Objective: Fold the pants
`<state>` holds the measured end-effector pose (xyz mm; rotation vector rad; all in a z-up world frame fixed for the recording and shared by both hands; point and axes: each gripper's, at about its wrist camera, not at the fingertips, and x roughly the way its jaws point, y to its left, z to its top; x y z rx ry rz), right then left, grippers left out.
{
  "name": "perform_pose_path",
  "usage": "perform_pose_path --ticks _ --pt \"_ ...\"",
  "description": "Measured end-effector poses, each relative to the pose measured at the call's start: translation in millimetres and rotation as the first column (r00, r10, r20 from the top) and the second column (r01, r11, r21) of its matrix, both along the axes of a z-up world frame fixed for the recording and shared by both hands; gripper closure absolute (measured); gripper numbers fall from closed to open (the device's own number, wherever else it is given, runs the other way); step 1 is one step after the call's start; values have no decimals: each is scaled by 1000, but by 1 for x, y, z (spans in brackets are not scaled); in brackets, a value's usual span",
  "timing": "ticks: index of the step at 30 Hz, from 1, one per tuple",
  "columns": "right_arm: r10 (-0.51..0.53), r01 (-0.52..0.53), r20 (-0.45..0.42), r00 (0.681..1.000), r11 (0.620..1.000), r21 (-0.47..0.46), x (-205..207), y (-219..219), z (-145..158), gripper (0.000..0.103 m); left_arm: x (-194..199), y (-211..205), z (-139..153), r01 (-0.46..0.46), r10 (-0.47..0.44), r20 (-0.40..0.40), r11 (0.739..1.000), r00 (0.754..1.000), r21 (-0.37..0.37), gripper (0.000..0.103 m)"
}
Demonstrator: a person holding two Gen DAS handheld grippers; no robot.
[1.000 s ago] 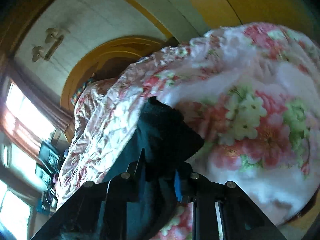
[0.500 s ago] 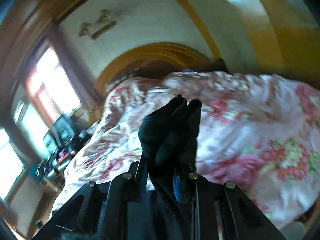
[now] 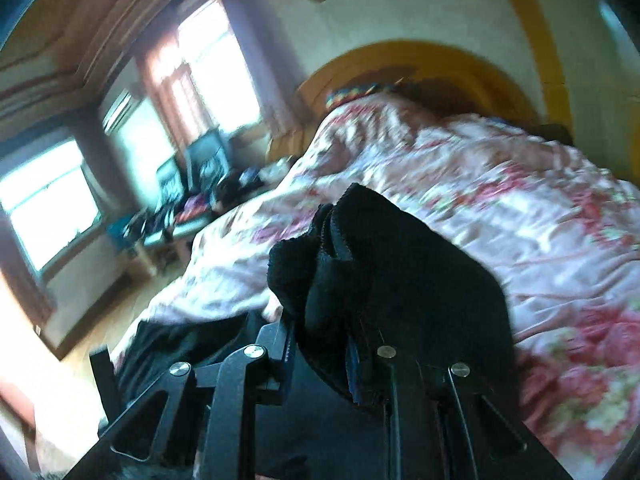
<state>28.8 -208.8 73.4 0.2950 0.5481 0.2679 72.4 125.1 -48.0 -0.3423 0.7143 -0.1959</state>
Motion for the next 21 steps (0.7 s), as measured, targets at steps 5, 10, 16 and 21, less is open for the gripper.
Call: perform_pose_path --ticks 5,10,16,21 --pt "86 -90 -89 992 995 -44 19 39 -43 82 0 1 0 0 0 0 1000 1000 -7 27" --pt "140 -165 -202 969 980 -111 28 64 -89 78 0 1 0 0 0 -2 1000 1000 -11 27" --pt "212 -226 -221 952 973 -41 17 65 -111 50 1 1 -2 13 -13 0 999 1000 -30 27" --pt "297 -304 -182 937 953 -6 -4 64 -109 36 -2 -4 2 54 -53 22 997 998 -51 27"
